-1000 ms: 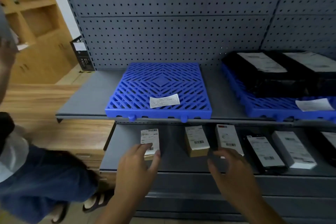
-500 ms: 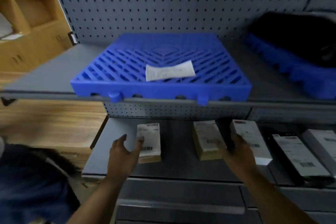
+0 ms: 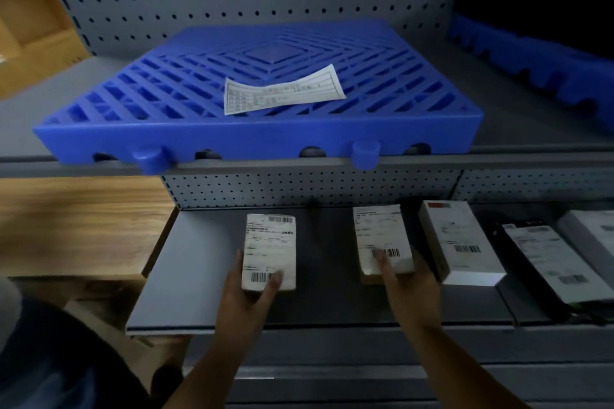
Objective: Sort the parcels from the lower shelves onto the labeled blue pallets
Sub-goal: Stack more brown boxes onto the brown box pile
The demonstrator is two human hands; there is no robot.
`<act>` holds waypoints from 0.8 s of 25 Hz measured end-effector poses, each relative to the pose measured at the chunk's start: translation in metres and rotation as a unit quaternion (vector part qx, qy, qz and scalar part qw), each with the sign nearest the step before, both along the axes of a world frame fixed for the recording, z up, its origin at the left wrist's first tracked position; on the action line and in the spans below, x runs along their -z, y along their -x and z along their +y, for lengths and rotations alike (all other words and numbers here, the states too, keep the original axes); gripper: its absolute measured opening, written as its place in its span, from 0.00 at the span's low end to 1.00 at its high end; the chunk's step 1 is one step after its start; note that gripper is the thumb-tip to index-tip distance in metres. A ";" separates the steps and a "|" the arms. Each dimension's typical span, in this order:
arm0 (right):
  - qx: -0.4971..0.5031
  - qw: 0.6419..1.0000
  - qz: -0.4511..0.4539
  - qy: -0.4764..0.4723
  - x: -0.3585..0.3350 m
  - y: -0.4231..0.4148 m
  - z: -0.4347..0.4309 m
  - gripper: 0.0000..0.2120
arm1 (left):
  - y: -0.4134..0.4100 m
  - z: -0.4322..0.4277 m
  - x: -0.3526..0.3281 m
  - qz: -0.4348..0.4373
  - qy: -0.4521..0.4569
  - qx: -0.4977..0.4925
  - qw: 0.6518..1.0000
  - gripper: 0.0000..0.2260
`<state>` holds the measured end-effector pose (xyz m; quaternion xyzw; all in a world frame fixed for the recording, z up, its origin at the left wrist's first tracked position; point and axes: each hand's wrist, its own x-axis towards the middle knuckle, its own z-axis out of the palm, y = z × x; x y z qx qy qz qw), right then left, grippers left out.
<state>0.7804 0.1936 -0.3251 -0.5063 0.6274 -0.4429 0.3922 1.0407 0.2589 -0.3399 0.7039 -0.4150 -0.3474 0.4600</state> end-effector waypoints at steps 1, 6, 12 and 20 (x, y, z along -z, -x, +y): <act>0.024 1.000 -0.006 0.018 0.007 -0.001 0.005 0.17 | 0.006 0.001 -0.003 -0.009 0.008 -0.001 1.000 0.29; 0.094 0.994 -0.061 0.020 -0.001 -0.003 0.025 0.19 | 0.032 0.012 -0.028 0.120 0.038 -0.014 0.992 0.18; 0.238 0.937 -0.227 -0.122 -0.086 0.016 0.075 0.17 | 0.086 0.061 -0.103 0.197 -0.084 -0.049 0.976 0.20; 0.420 0.884 -0.174 -0.113 -0.163 0.129 0.167 0.20 | 0.206 0.083 -0.148 0.148 -0.017 0.007 0.989 0.17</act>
